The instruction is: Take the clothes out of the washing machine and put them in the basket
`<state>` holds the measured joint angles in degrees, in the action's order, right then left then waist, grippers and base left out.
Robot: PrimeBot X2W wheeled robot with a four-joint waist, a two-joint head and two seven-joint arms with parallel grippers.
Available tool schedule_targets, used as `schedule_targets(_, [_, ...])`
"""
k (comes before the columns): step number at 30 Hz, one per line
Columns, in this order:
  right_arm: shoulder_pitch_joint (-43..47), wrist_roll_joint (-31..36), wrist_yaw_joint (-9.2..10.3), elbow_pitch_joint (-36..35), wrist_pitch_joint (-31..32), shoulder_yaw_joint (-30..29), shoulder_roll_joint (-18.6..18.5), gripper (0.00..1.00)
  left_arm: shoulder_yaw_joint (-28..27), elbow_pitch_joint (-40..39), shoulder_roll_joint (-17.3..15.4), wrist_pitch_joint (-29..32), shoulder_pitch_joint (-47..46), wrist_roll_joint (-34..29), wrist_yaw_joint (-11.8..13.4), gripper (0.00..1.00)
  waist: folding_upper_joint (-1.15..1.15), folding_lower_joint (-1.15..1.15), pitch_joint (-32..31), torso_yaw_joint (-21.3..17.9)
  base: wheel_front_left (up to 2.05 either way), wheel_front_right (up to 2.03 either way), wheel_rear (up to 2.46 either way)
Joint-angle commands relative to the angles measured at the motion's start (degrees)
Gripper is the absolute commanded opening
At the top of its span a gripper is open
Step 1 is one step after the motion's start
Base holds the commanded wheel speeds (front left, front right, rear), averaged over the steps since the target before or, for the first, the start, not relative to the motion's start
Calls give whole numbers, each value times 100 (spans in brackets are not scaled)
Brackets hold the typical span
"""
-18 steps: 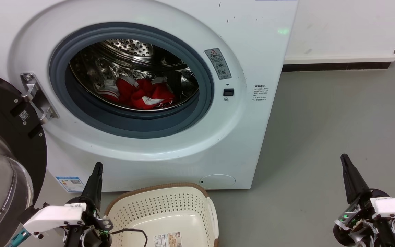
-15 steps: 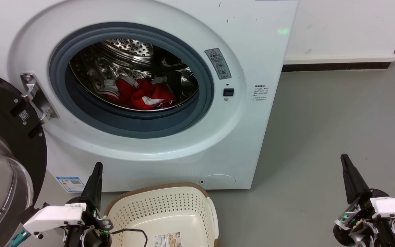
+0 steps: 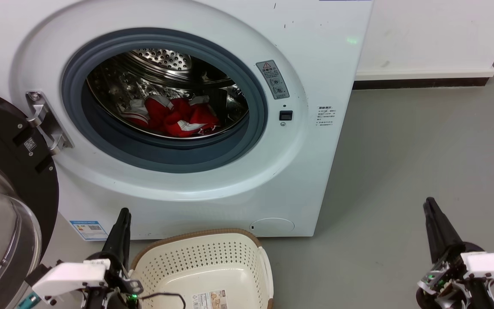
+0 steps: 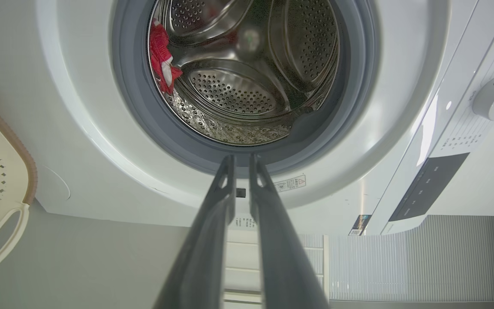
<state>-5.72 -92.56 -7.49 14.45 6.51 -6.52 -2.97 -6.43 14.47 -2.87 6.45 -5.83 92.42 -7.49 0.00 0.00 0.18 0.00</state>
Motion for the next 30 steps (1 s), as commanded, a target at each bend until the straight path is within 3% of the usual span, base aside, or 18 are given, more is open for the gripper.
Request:
schedule_targets(1, [6,3,0,-24,-32,11,0,100,29,-10,0,-23,-7,2,0,100,0,0,1,-1,0,0,0])
schedule_targets(14, [129,304,0,-346,-383,130,1,100,309,-257,-2,-382,-76,-260,0,100,0,0,8,-8,0,0,0])
schedule_targets(30, [295,2493,0,-978,-774,75,0,100,321,-791,-3,-773,-73,-2053,0,100,0,0,19,-14,0,0,0])
